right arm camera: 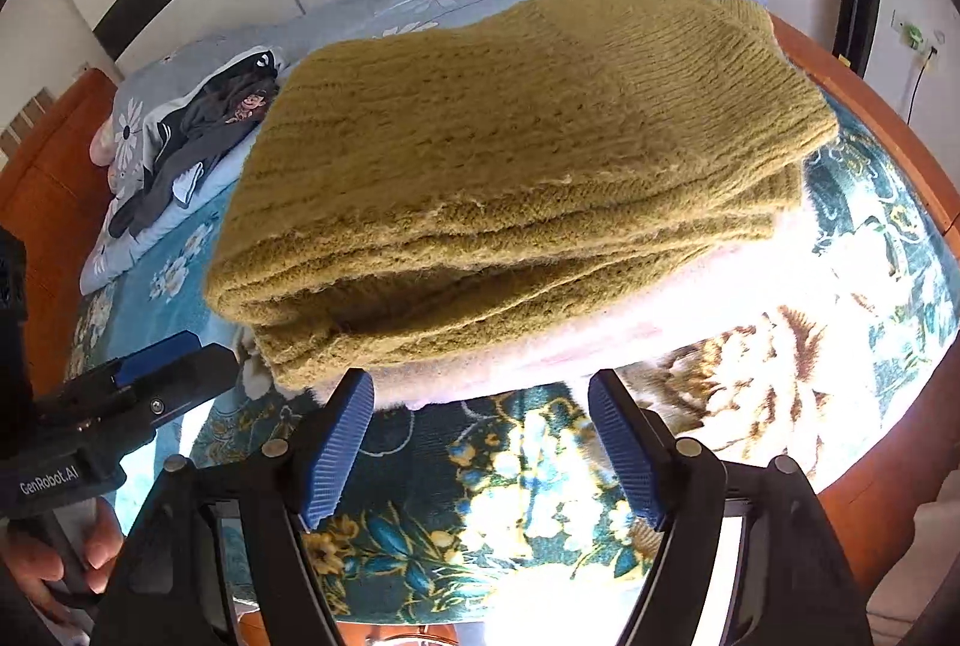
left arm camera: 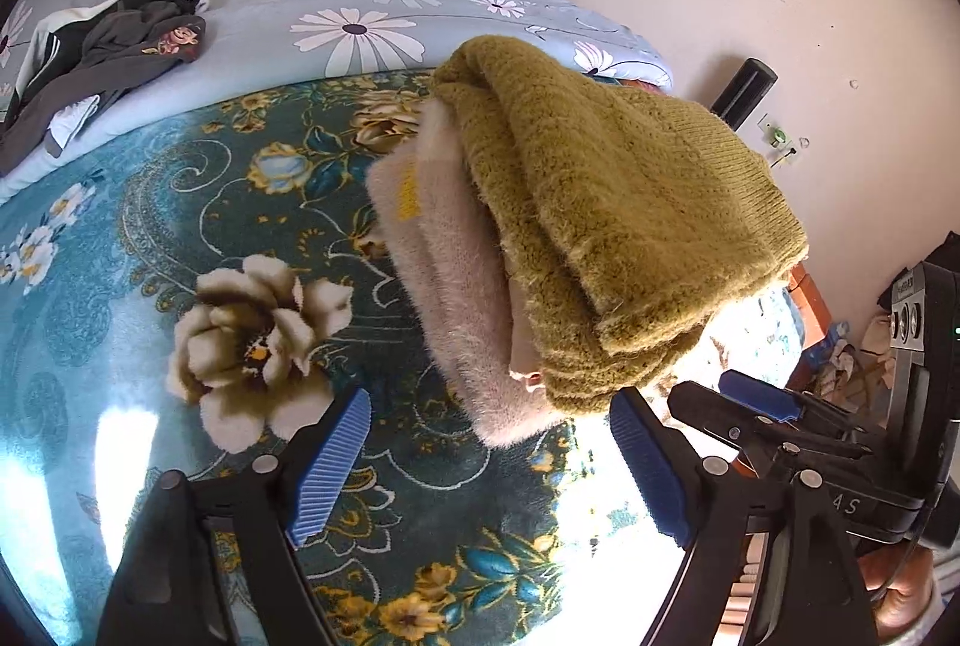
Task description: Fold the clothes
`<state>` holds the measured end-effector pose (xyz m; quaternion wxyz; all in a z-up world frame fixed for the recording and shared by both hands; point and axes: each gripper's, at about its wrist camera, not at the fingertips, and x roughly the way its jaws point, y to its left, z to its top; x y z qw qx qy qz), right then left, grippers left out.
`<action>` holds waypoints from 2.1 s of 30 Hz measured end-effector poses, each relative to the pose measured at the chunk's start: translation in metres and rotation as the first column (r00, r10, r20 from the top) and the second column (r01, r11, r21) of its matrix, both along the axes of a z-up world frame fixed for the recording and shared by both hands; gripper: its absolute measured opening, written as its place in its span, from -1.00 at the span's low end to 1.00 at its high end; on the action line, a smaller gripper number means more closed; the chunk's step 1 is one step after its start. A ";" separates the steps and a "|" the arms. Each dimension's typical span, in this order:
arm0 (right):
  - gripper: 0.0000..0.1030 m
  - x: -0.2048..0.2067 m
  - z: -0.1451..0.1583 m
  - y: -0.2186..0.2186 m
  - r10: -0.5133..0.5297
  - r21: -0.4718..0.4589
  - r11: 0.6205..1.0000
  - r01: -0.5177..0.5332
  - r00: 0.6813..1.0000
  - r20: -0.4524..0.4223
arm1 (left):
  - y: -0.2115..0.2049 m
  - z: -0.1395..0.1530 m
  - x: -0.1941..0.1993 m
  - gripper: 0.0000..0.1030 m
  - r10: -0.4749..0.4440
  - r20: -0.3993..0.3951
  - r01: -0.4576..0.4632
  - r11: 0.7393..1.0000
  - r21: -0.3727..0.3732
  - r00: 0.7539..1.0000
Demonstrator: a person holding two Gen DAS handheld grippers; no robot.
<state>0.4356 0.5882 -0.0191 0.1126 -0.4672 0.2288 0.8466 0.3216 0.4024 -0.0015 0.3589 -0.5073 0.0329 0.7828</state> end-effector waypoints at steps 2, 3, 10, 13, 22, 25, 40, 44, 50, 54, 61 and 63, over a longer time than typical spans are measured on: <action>0.50 0.000 -0.004 -0.002 -0.012 -0.020 1.000 0.012 1.000 0.009 | -0.001 0.000 0.001 0.75 -0.005 -0.002 0.005 1.000 -0.005 1.000; 0.56 0.001 -0.003 -0.003 -0.020 -0.013 1.000 0.020 1.000 0.007 | -0.002 0.000 0.002 0.79 -0.009 -0.004 0.009 1.000 -0.002 1.000; 0.86 0.005 0.003 -0.007 -0.073 0.042 0.996 0.074 0.997 -0.009 | -0.001 0.005 0.008 1.00 -0.030 -0.015 0.031 0.999 0.015 0.999; 0.86 0.006 0.006 -0.008 -0.090 0.078 0.993 0.090 0.996 -0.008 | -0.003 0.006 0.009 1.00 -0.025 -0.010 0.025 0.999 0.027 1.000; 0.86 0.004 0.014 -0.020 -0.130 0.305 0.946 0.108 0.990 0.053 | -0.010 0.000 0.010 1.00 0.028 0.013 -0.028 0.999 0.020 1.000; 0.86 0.004 0.015 -0.028 -0.119 0.346 0.934 0.091 0.991 0.058 | -0.011 -0.002 0.011 1.00 0.057 -0.019 -0.058 0.998 -0.039 0.998; 0.86 -0.001 0.005 -0.048 -0.097 0.373 0.926 0.060 0.992 0.080 | -0.026 -0.001 0.025 1.00 0.116 -0.137 -0.131 0.985 -0.110 0.984; 0.86 0.002 0.003 -0.052 -0.109 0.370 0.926 0.072 0.991 0.080 | -0.030 0.003 0.030 1.00 0.111 -0.175 -0.132 0.984 -0.116 0.978; 0.86 0.005 0.007 -0.057 -0.108 0.361 0.929 0.076 0.992 0.069 | -0.029 0.006 0.037 1.00 0.088 -0.179 -0.110 0.988 -0.113 0.980; 0.86 0.007 0.009 -0.055 -0.117 0.360 0.929 0.088 0.991 0.062 | -0.027 0.007 0.040 1.00 0.074 -0.167 -0.091 0.991 -0.098 0.983; 0.86 0.011 0.012 -0.057 -0.117 0.356 0.930 0.088 0.991 0.060 | -0.033 0.012 0.044 1.00 0.083 -0.169 -0.097 0.992 -0.075 0.982; 0.86 0.012 0.013 -0.059 -0.115 0.356 0.931 0.086 0.992 0.060 | -0.035 0.013 0.045 1.00 0.087 -0.170 -0.100 0.993 -0.068 0.982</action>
